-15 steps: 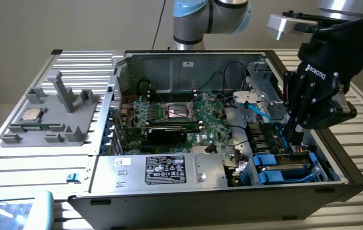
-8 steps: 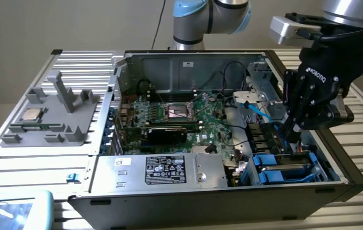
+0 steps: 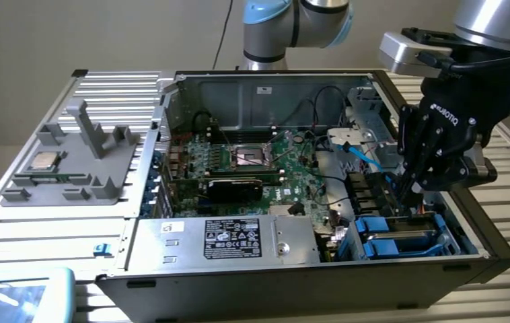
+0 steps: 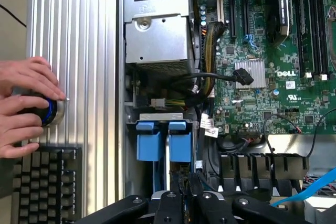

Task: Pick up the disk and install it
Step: 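Insert the second disk wire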

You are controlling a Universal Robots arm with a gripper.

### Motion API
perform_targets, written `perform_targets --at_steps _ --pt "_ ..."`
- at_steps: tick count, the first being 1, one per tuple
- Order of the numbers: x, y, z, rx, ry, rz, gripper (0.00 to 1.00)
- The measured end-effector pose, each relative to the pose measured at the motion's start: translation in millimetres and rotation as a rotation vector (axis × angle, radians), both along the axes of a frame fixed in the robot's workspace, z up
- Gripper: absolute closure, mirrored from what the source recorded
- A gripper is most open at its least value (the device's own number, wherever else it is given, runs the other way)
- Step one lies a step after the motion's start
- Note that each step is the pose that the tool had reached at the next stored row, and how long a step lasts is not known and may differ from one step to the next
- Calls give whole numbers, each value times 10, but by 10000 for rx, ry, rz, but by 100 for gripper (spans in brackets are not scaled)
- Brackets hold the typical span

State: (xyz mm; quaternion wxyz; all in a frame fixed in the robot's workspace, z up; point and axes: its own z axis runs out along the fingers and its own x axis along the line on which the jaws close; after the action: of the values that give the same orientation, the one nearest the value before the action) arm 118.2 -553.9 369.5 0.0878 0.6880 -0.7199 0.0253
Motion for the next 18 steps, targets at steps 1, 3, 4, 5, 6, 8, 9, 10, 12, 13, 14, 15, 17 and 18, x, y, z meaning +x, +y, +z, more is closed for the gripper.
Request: perform_targets --at_steps 1,3,4,5,6,8,9,10,12,13,14,15,17,18 --pt "0 0 0 0 0 0 84" --pt "-1 0 0 -1 0 -1 84" --pt "-1 0 0 0 0 -1 84" --pt "-1 -2 0 3 0 -1 84" --pt "-1 -6 -1 19 0 -1 84" --pt "-1 -20 -6 90 4 -3 84" --pt "-1 -28 -10 138 5 -4 84" --pt "-1 -33 -15 178 11 -8 84" --pt "-1 -42 -29 244 25 -21 84" --pt "0 -47 -37 284 38 -28 84" --pt "-1 -54 -46 333 51 -36 84" --pt "0 -57 -55 376 51 -40 84" --pt "-1 -59 -77 418 51 -47 84" --pt "-1 -60 -88 426 51 -49 84"
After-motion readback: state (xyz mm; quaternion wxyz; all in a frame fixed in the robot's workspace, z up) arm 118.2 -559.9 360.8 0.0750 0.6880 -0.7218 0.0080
